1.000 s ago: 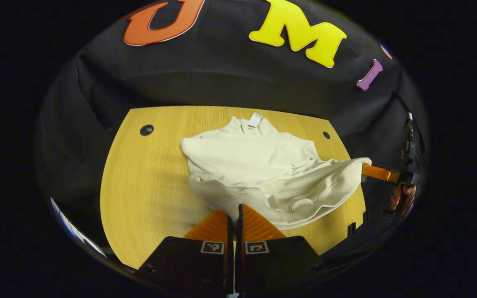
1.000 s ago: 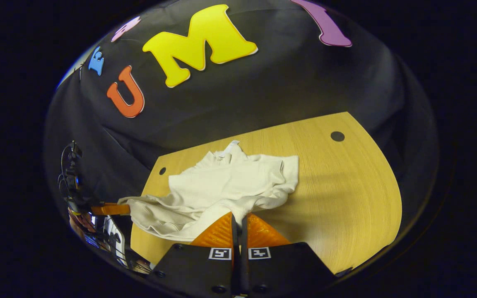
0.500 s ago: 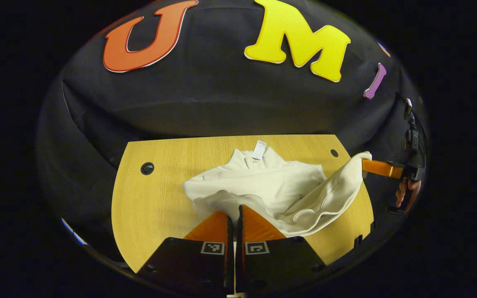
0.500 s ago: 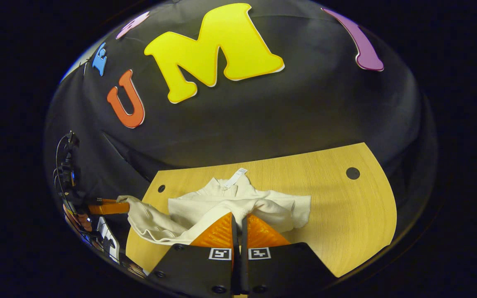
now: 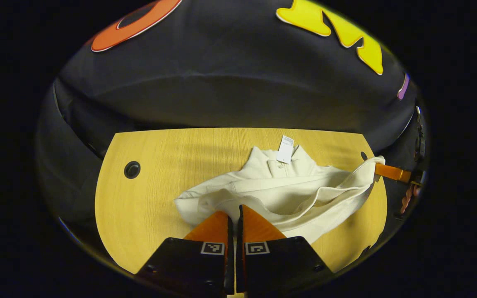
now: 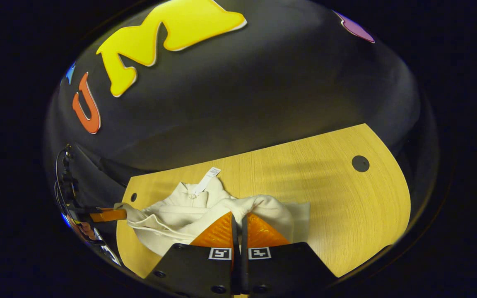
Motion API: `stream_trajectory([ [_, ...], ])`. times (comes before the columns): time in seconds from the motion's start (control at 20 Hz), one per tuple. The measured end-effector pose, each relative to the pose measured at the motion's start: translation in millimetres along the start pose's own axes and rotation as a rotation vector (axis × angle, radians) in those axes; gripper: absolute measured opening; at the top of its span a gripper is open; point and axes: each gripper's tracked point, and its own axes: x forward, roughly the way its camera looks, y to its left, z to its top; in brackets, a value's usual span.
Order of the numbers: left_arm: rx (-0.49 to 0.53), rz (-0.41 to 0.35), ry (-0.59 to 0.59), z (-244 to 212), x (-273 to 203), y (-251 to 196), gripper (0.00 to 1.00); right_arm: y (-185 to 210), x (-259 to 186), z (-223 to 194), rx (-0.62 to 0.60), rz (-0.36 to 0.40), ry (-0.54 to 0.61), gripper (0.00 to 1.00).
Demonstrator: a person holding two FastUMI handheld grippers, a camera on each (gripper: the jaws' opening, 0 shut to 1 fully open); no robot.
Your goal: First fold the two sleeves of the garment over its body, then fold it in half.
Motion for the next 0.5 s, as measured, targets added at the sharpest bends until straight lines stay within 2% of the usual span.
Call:
stream_trajectory([
  [0.2,-0.018,-0.035,-0.057,10.4,42.1,-4.8,0.06,-7.3,38.2,-3.1,-0.018,-0.022,0.005,0.0],
  [0.4,-0.059,-0.037,-0.076,7.4,68.6,2.3,0.09,-17.7,66.0,-13.2,-0.008,-0.07,0.0,0.01],
  [0.45,-0.059,-0.031,-0.085,9.2,66.8,5.1,0.11,-18.9,66.6,-14.3,0.002,-0.075,-0.002,0.02],
  [0.5,-0.056,-0.01,-0.094,11.3,65.6,8.4,0.06,-20.2,63.7,-12.2,0.007,-0.088,-0.014,0.1],
])
